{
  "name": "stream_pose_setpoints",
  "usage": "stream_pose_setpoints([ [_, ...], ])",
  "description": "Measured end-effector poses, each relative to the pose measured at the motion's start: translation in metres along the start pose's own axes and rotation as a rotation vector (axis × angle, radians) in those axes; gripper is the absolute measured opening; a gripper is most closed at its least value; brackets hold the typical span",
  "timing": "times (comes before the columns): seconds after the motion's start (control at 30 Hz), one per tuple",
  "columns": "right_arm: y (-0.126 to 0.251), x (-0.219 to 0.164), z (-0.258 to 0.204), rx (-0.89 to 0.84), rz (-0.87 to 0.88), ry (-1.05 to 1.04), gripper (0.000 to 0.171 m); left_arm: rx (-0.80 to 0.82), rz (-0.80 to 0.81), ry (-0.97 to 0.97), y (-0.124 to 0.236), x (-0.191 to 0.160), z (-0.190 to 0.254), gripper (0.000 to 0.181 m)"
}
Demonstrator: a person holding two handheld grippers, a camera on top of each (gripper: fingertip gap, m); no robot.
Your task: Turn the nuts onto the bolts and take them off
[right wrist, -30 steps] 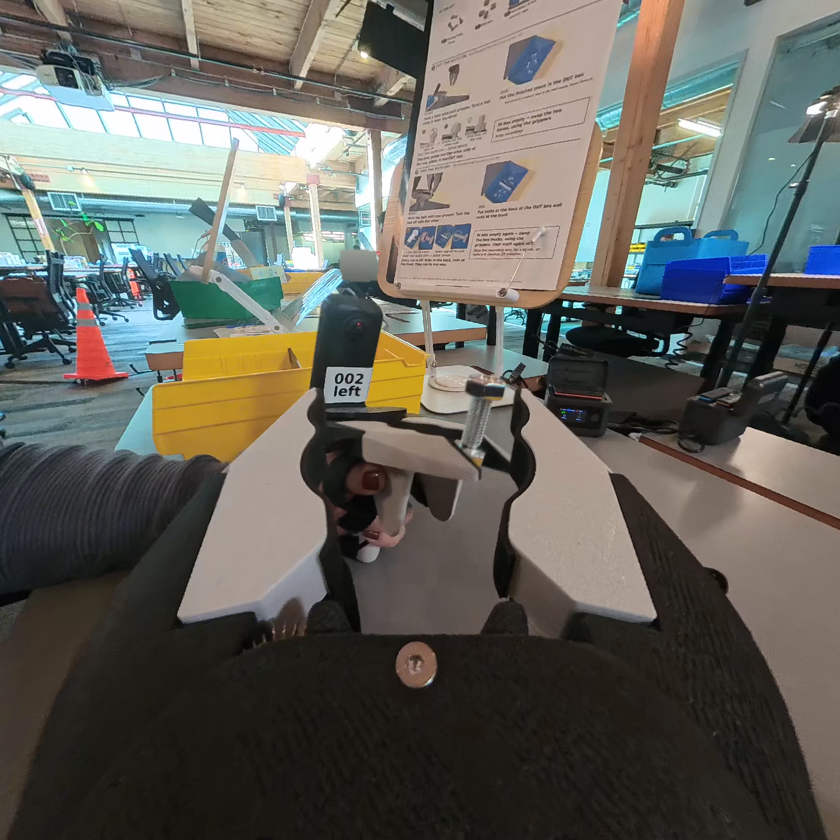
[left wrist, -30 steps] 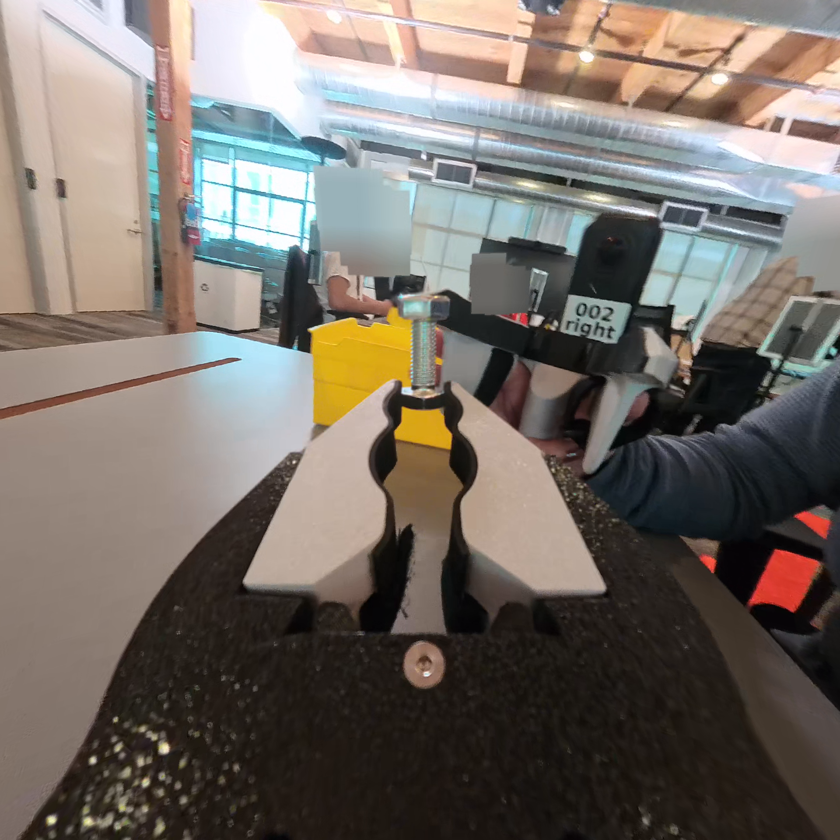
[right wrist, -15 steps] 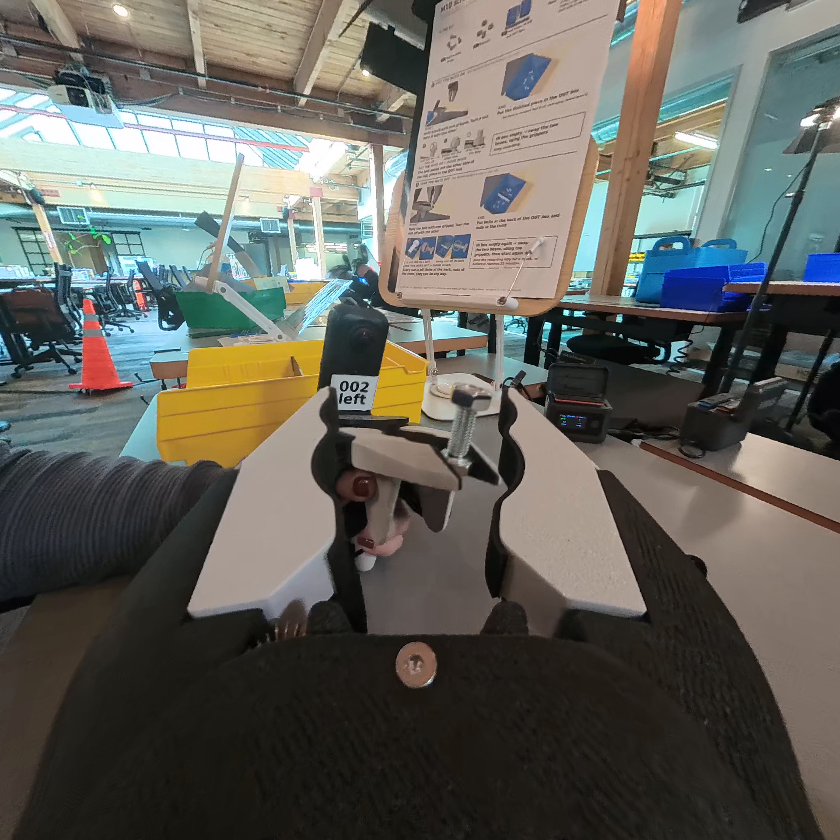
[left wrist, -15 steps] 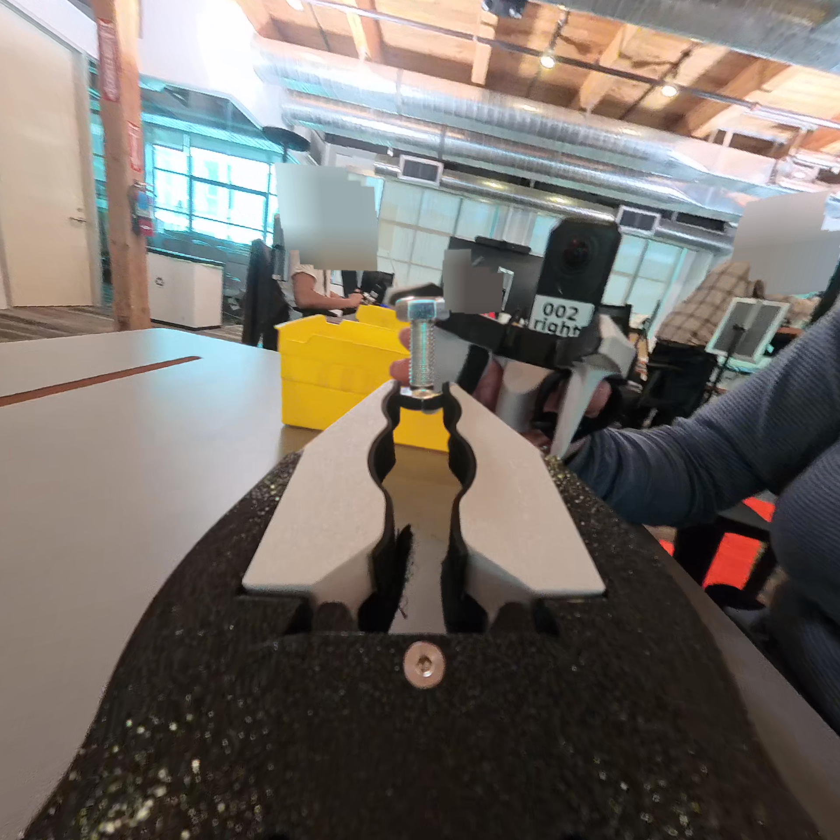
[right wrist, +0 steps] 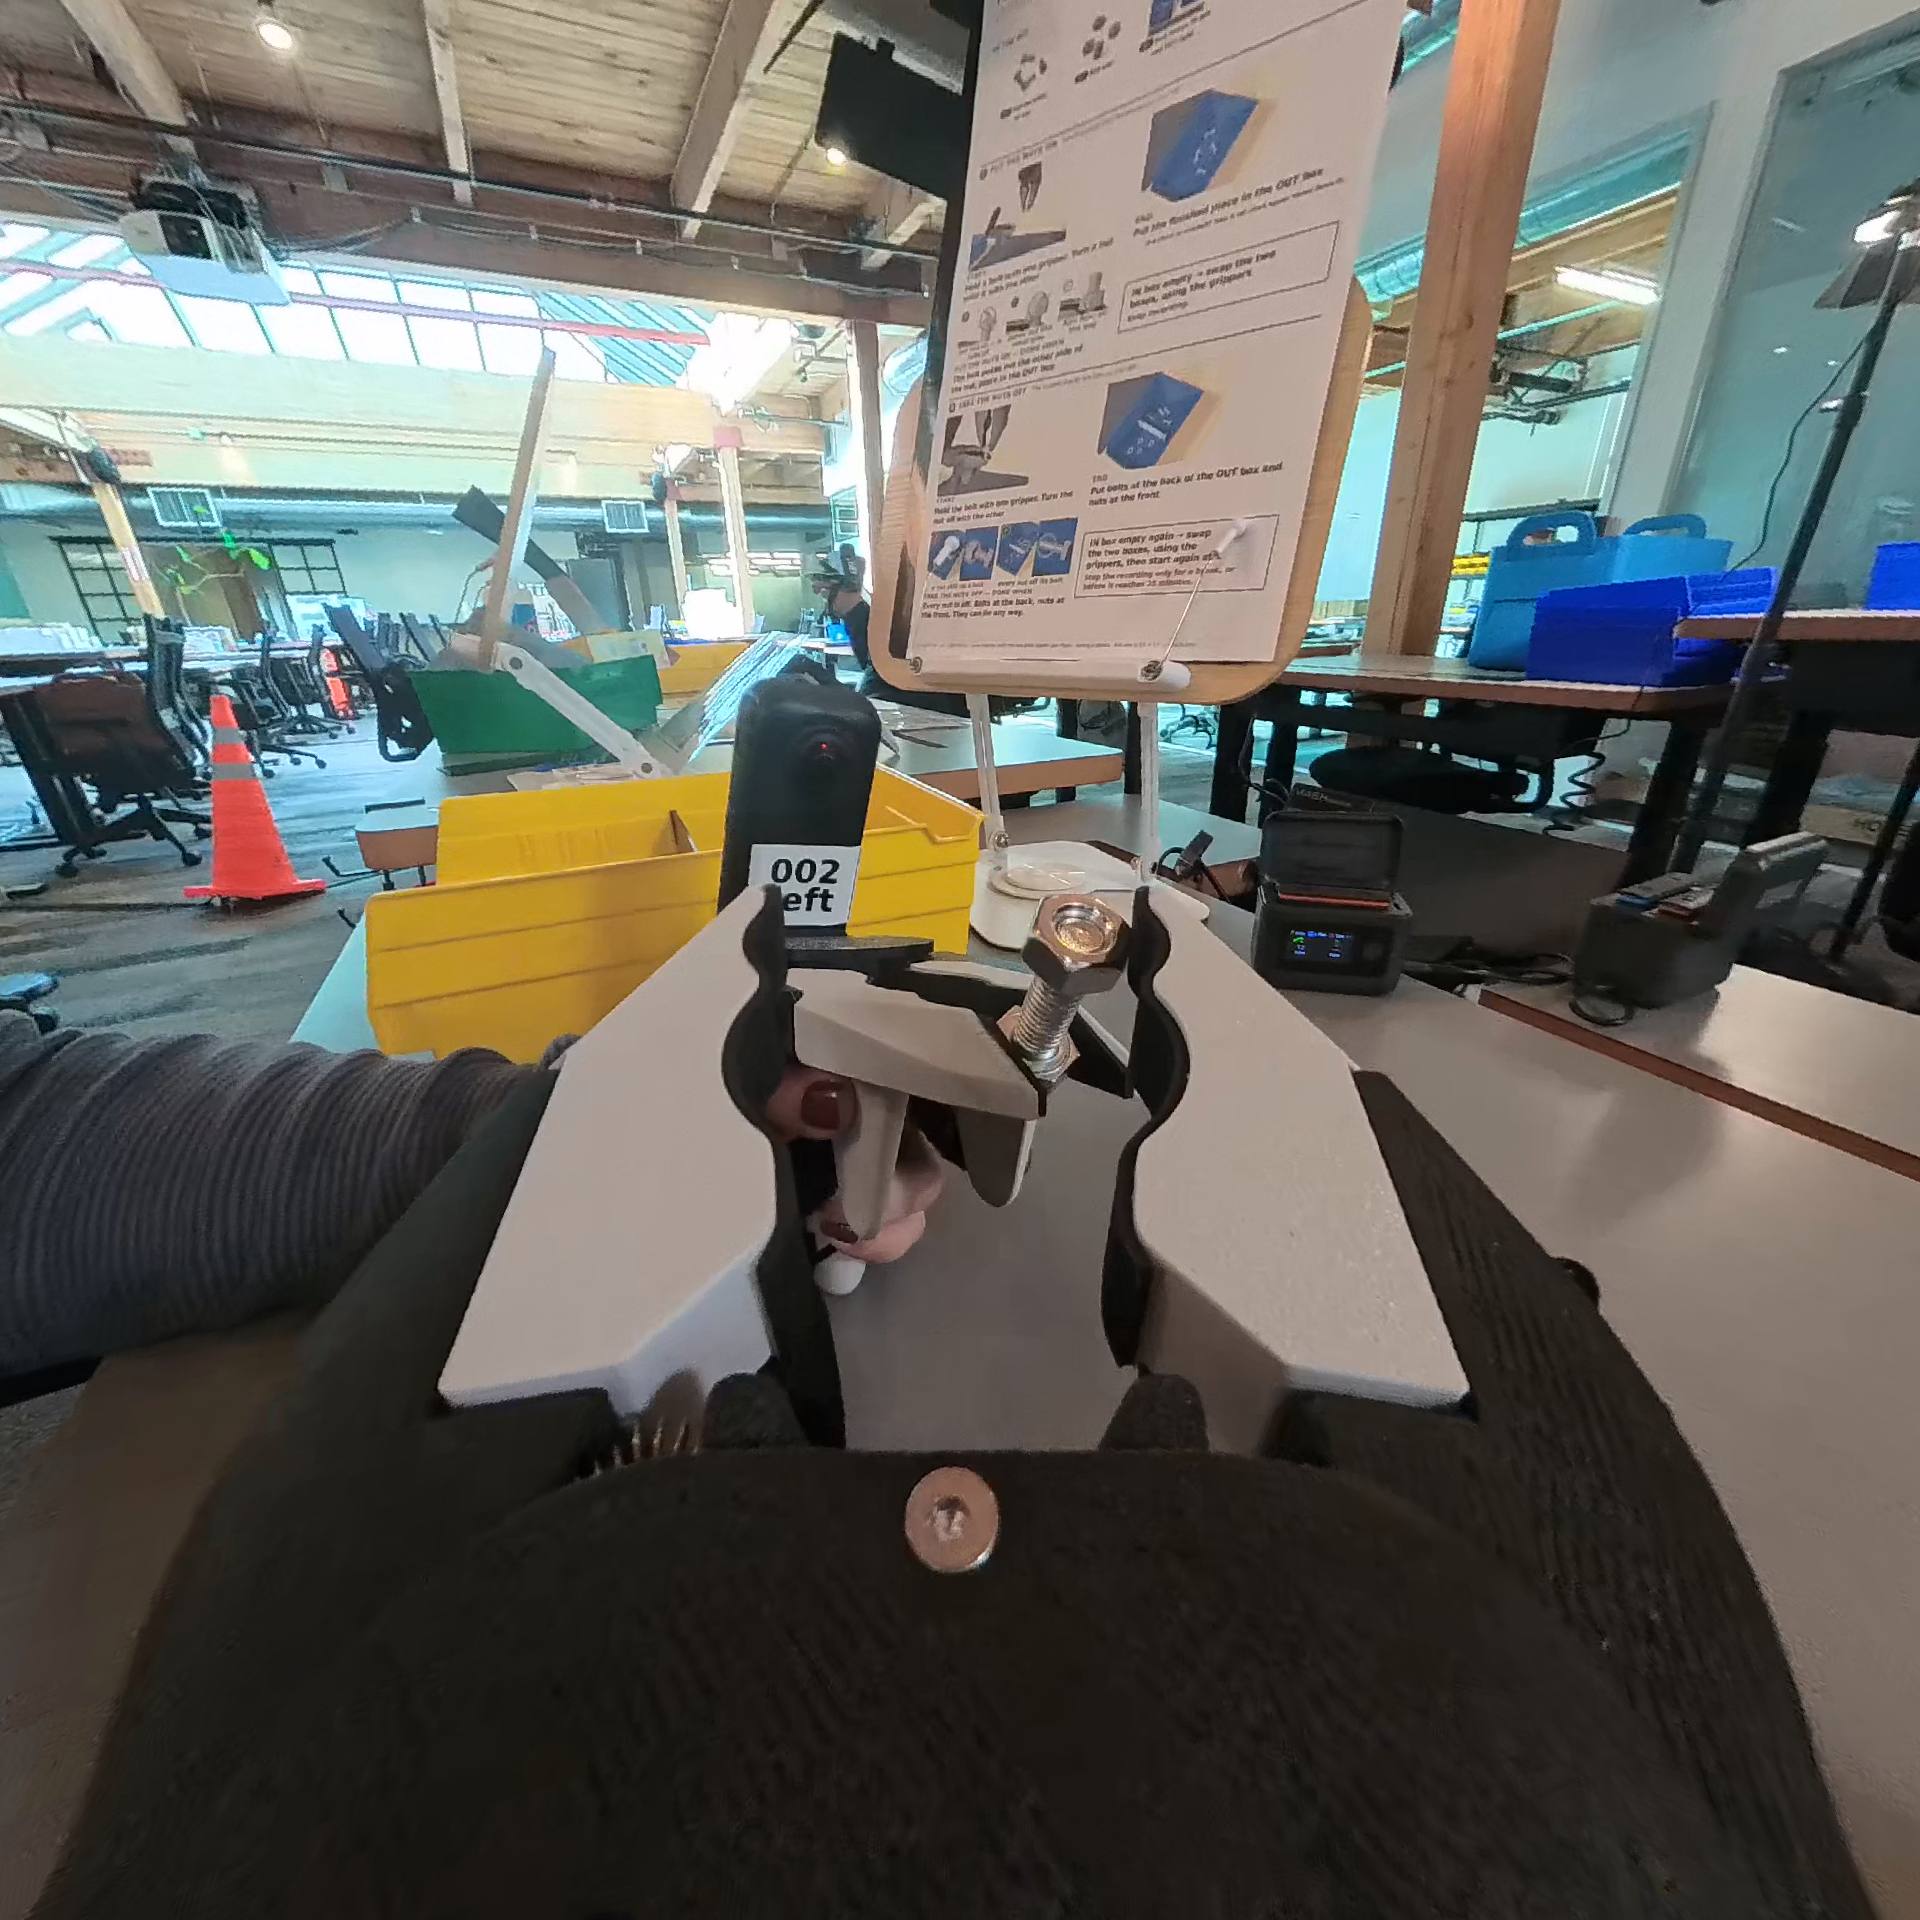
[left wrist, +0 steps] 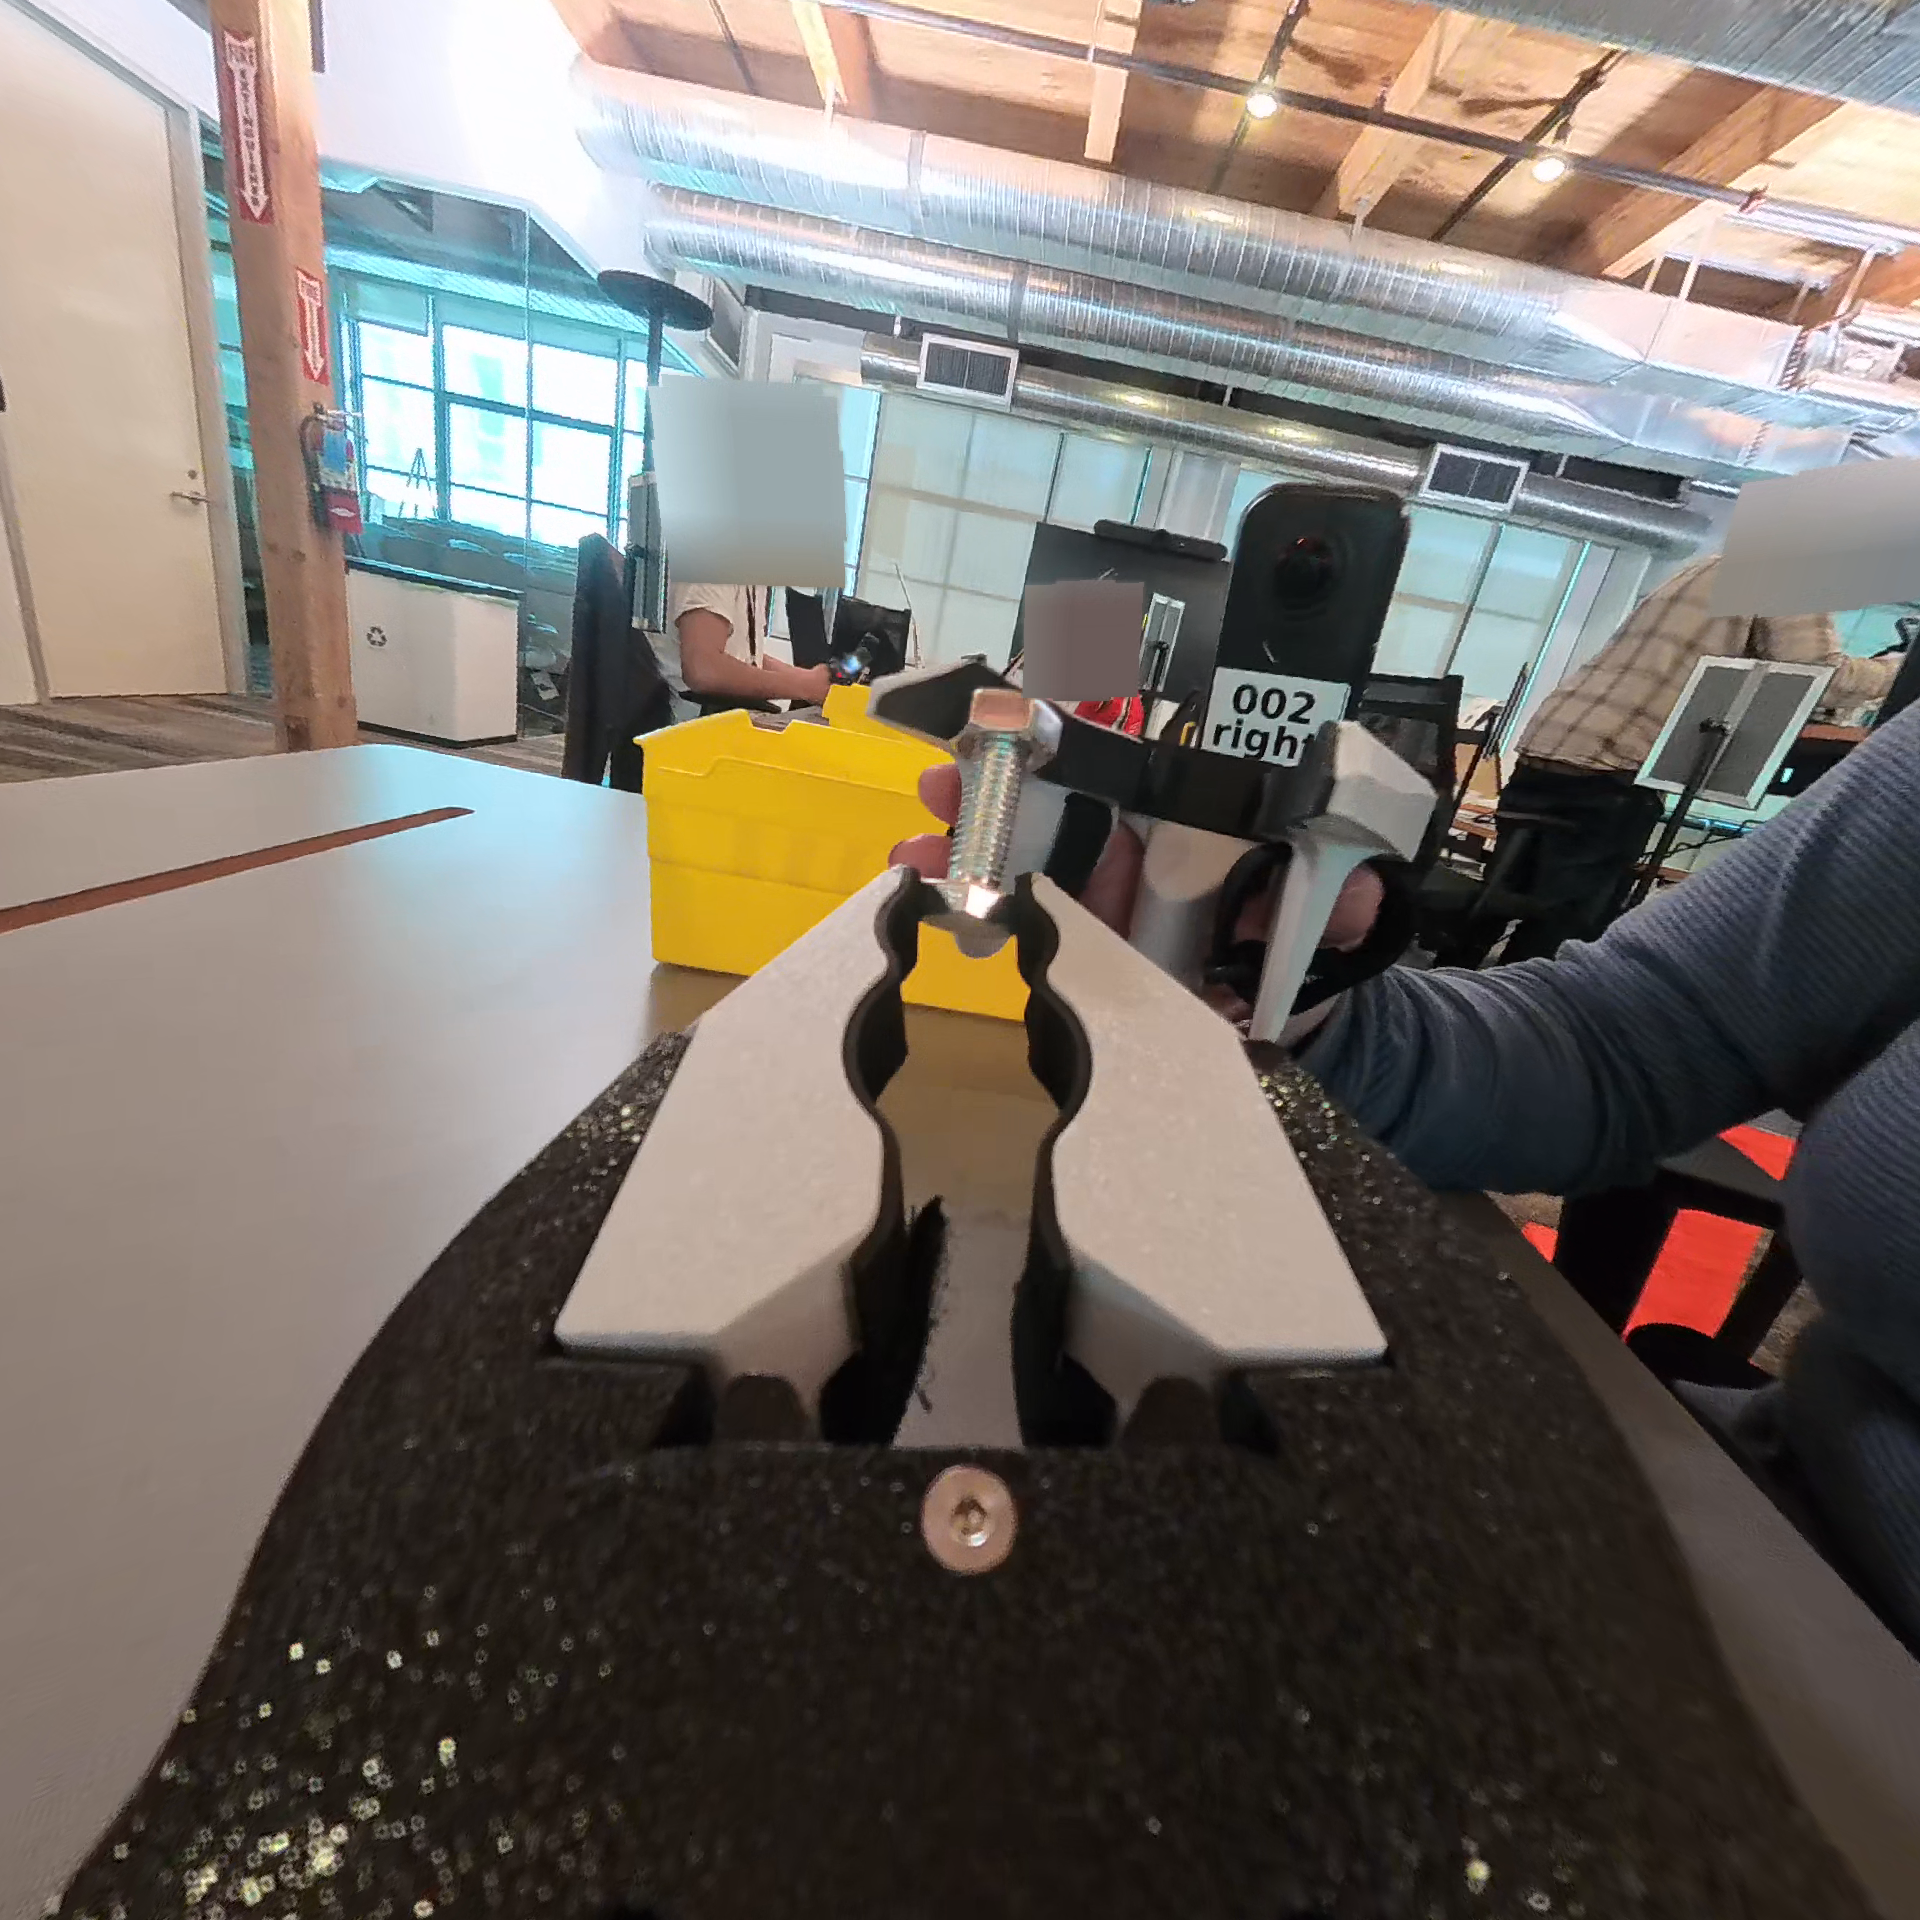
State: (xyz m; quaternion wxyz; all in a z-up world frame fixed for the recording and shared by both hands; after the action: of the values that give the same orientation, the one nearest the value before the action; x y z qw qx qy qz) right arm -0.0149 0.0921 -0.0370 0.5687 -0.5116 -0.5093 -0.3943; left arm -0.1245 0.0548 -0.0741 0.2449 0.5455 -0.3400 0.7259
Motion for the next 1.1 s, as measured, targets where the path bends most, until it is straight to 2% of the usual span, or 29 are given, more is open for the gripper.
stream_pose_setpoints([
  [0.27, 0.0, 0.001, -0.002, 0.009, 0.014, 0.008, 0.067, -0.02, -0.006, -0.009, -0.001, 0.0, 0.002, 0.016],
  [0.5, -0.001, 0.0, -0.003, 0.016, 0.013, 0.009, 0.067, 0.001, 0.142, 0.075, 0.011, 0.009, -0.007, 0.016],
  [0.63, 0.0, 0.004, -0.005, 0.01, 0.058, 0.018, 0.071, -0.079, 0.039, 0.049, 0.0, 0.002, 0.003, 0.016],
  [0.73, 0.0, 0.005, -0.008, 0.053, 0.072, -0.01, 0.071, -0.105, 0.032, 0.054, -0.006, -0.001, 0.008, 0.016],
  [0.9, 0.003, 0.007, -0.006, 0.067, 0.094, -0.034, 0.068, 0.014, 0.222, 0.12, 0.013, 0.012, -0.008, 0.015],
  [0.97, 0.003, 0.007, -0.004, 0.046, 0.095, -0.041, 0.069, 0.006, 0.252, 0.161, 0.018, 0.013, -0.013, 0.015],
  [1.1, 0.003, 0.007, -0.002, 0.018, 0.116, -0.041, 0.074, -0.09, 0.152, 0.164, 0.004, 0.007, -0.002, 0.015],
])
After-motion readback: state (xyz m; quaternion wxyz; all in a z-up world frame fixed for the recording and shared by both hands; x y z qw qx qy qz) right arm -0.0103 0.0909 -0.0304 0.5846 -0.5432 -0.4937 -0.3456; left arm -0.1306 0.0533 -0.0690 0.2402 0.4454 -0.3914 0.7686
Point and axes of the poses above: each gripper's, where its closed fingertips meet, y back along the fingers, x out of its top, z = x × y across the jaws, the point moved 8 cm from there along y, back along the fingers, and after that the axes turned 1 degree about -y, right-handed, at the moved point
